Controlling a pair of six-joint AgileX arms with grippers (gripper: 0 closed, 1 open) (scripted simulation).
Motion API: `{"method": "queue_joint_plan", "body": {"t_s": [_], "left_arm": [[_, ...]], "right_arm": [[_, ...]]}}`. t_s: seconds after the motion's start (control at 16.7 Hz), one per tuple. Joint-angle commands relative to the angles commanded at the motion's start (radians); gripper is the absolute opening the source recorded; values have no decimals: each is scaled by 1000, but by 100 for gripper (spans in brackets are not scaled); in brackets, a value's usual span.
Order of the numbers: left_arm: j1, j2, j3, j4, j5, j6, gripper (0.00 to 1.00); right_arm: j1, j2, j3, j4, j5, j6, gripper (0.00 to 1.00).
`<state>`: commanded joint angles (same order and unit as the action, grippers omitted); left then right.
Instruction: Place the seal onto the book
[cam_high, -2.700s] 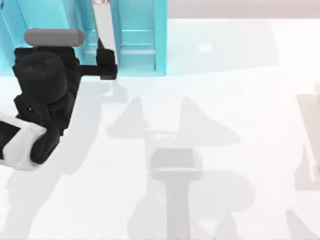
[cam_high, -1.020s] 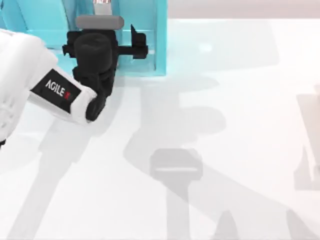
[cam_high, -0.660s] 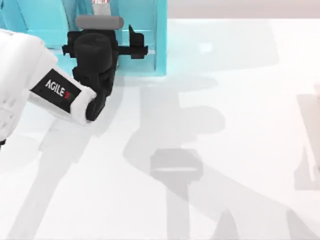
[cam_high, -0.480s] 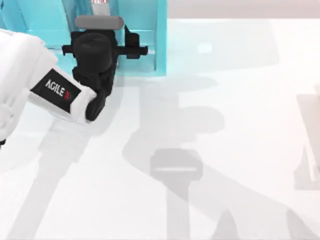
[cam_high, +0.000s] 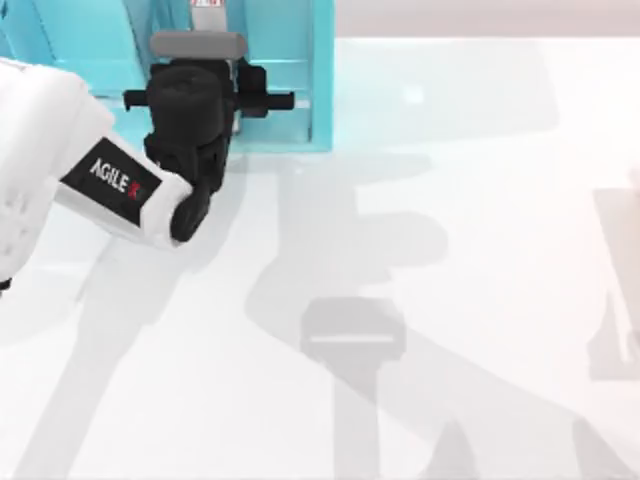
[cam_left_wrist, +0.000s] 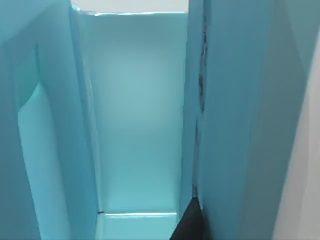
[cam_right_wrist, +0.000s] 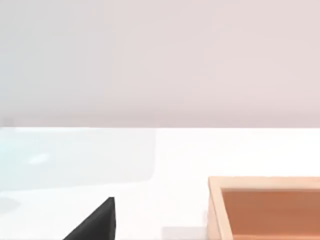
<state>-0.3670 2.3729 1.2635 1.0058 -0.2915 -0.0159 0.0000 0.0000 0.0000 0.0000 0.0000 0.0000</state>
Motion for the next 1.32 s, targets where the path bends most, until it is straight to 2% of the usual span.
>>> {"method": "queue_joint_plan", "body": {"t_s": [0.54,0.72,0.9,1.32], "left_arm": [[-6,-4,-1,-1,0,1,0],[-24,-71,-32,-44,-19,6,0],[-61,-233,-105,-141,-61,10,0],[-181,-807,-334,-451,-190,-6,0]], "right_arm": [[0,0,0,0,0,0,100],[0,0,0,0,0,0,100],[0,0,0,0,0,0,100],[0,0,0,0,0,0,100]]}}
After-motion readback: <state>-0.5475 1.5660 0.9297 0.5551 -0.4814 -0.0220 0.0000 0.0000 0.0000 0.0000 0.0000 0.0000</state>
